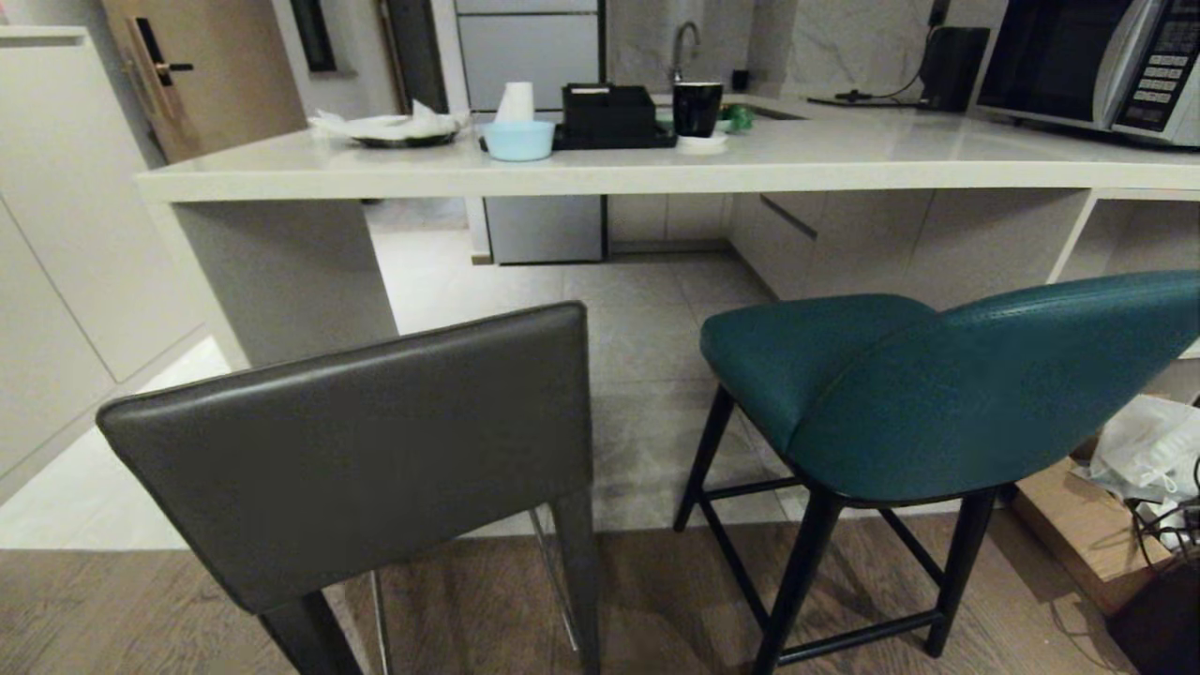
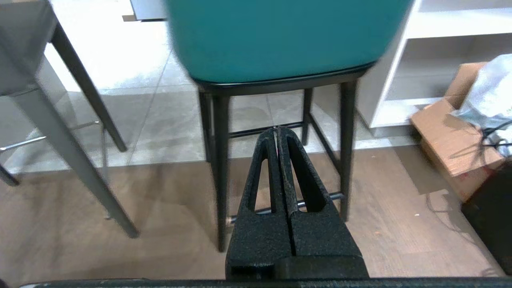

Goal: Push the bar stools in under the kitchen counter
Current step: Push the blue chair back under the dining table

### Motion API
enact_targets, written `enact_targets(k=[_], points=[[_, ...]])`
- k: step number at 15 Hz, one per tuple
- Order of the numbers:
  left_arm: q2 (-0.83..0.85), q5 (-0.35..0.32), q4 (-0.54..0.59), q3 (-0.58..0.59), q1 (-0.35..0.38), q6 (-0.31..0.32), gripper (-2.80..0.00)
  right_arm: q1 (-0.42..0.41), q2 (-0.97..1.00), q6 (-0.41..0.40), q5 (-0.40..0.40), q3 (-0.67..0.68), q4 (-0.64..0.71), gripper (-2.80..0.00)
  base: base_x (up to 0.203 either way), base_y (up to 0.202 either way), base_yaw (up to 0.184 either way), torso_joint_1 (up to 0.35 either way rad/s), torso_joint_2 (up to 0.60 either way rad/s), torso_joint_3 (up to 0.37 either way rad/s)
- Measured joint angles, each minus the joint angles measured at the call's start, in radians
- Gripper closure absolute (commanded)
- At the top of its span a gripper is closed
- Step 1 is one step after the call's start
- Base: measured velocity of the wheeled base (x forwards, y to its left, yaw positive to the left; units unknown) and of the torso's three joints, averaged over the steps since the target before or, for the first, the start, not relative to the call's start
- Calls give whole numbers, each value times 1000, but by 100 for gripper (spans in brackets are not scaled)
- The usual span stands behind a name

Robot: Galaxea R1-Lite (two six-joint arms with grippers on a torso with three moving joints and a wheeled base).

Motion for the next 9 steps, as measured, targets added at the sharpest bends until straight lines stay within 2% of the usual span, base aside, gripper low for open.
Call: enact_targets(k=[9], points=[[0, 0, -1, 0, 0, -2, 0, 0, 0, 0, -1, 0, 0, 0, 0, -195, 1, 3, 3, 1]])
